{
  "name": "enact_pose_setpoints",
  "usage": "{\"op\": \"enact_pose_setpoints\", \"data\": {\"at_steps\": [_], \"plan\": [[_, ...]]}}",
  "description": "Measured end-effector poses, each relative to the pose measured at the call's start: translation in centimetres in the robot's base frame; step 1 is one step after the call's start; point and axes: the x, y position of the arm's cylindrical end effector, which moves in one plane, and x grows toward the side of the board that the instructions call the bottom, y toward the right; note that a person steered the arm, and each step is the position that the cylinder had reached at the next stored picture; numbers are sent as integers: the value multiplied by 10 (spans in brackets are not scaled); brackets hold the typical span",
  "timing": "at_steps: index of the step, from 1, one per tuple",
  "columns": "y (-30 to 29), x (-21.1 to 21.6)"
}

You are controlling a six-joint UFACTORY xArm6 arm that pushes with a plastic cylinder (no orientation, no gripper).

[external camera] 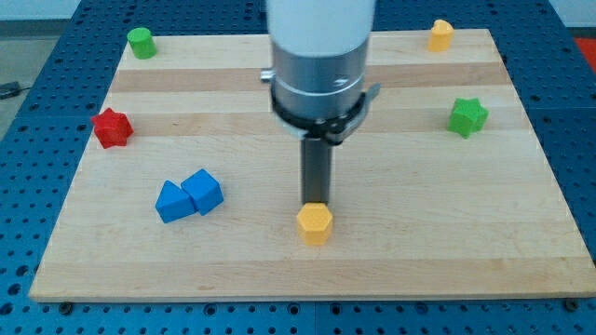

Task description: Push blue triangle to the bottom left corner of the board

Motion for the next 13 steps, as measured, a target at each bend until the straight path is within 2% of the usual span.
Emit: {"op": "enact_pose_setpoints", "data": {"at_steps": [2,4,5,6,7,8,11,13], "plan": [[-41,-8],[-113,30],[-127,15],[-108,-15],[-124,-33],[-166,-32],[-172,20],[-125,15]]}}
